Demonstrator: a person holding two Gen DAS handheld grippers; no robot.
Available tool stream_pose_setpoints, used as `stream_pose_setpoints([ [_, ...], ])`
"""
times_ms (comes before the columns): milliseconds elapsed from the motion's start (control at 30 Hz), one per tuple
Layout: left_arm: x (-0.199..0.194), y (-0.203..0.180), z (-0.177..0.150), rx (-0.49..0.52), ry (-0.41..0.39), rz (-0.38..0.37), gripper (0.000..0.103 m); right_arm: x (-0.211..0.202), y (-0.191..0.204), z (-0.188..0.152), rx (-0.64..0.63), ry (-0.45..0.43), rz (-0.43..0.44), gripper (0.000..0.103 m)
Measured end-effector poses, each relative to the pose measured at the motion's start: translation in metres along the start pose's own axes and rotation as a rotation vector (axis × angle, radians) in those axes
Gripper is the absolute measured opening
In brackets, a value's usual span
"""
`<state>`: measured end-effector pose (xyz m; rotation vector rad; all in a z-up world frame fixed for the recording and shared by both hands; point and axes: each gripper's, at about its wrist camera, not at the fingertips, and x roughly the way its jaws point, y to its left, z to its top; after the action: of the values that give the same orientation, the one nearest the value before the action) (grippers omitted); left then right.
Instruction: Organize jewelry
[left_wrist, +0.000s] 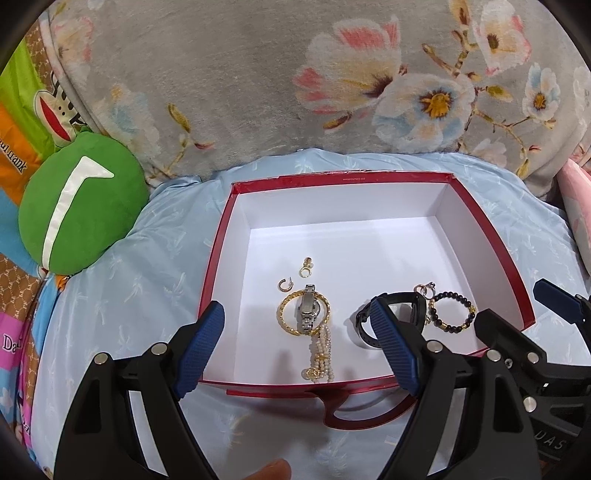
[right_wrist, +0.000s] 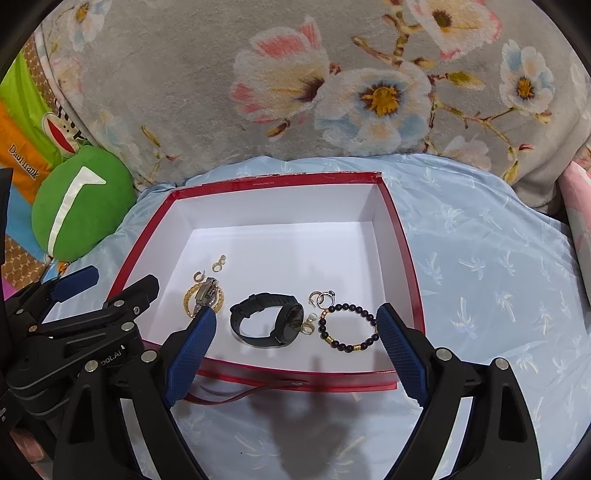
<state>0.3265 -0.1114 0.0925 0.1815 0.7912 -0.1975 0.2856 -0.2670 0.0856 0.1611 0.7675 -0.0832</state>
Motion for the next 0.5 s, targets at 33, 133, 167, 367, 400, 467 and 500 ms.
stream_pose_setpoints([
  [33,-0.0003,-0.0003,0.0002,0.000,-0.001,0.001,0.079,0.0003,0.0002,-0.0001,-0.001,0.001,-0.002,0.086],
  [133,-0.0003,-0.0004,0.0008,0.002,-0.002,0.007,0.079,-0.0002,0.0001,0.0000,-0.001,-0.001,-0.007,0.086],
  [167,-0.0002,-0.0003,0.0008,0.000,-0.001,0.007,0.079,0.0000,-0.0004,-0.0002,-0.001,-0.001,-0.007,0.086],
  [367,-0.0013,0.0005,0.0011,-0.005,-0.001,0.015,0.079,-0.0014,0.0017,-0.0003,-0.005,-0.006,-0.020,0.086],
  [400,-0.0016,0.0009,0.0010,-0.006,-0.001,0.018,0.079,-0.0019,0.0023,-0.0003,-0.008,-0.007,-0.023,0.086],
  [467,-0.0025,0.0014,0.0007,-0.007,-0.004,0.023,0.079,-0.0026,0.0033,0.0001,-0.012,-0.010,-0.027,0.086],
  [500,-0.0026,0.0017,0.0005,-0.007,-0.004,0.024,0.079,-0.0029,0.0037,0.0001,-0.013,-0.011,-0.029,0.086],
])
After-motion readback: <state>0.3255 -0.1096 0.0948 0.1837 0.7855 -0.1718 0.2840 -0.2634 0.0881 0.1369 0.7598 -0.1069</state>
